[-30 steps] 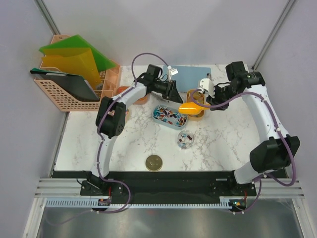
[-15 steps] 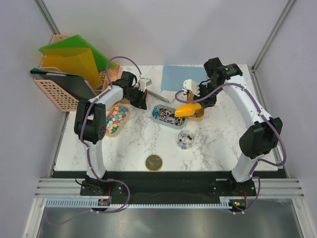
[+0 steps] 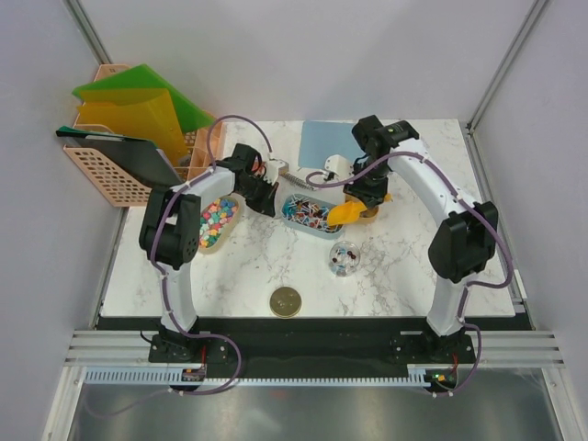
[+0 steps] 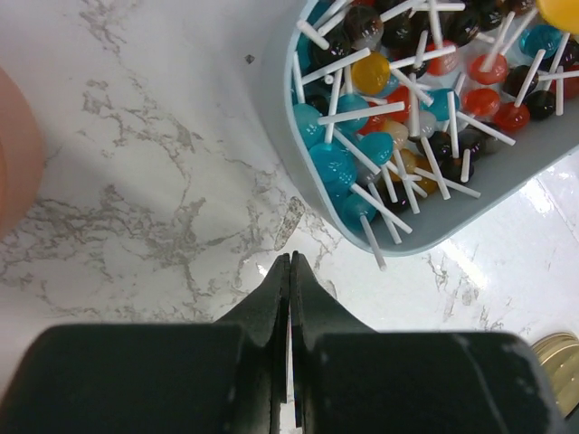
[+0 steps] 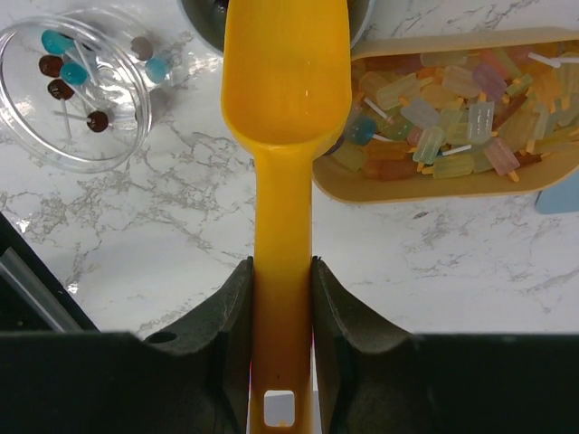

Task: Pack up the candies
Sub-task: Scoop the fake candies from the storage box, then place the fake candies in the packing bottle, then adjust the spatula, then adjust the storage box at the center of the board.

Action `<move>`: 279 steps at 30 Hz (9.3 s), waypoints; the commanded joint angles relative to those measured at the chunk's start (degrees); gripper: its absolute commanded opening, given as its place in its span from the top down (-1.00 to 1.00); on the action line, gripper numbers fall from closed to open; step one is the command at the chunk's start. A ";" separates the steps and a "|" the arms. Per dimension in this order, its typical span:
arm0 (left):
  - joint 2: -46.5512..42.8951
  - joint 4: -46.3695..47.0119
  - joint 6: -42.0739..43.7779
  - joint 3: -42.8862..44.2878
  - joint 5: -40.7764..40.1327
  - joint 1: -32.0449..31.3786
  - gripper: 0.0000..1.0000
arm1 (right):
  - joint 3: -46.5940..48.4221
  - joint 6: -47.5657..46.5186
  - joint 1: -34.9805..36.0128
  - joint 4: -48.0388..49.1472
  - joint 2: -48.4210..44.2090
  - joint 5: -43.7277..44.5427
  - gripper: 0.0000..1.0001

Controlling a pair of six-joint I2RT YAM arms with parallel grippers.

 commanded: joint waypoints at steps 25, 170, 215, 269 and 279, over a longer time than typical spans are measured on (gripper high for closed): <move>-1.42 3.31 3.26 -2.72 5.18 -6.23 0.95 | 7.04 13.65 8.52 1.79 11.97 12.59 1.00; 25.83 6.56 -6.77 47.49 -1.85 -14.50 0.12 | -2.74 17.34 -12.48 -1.27 -4.56 18.58 1.00; 19.85 16.49 -17.49 46.06 7.81 -16.61 0.95 | 5.00 18.93 -12.31 -6.37 3.00 2.23 0.99; 12.55 12.36 -4.92 25.06 4.21 -14.93 0.95 | 3.16 26.84 -15.91 0.22 -7.19 5.47 0.99; 19.41 12.98 -6.94 29.70 4.30 -17.22 0.95 | 2.02 26.40 -15.91 -1.19 -7.46 6.26 1.00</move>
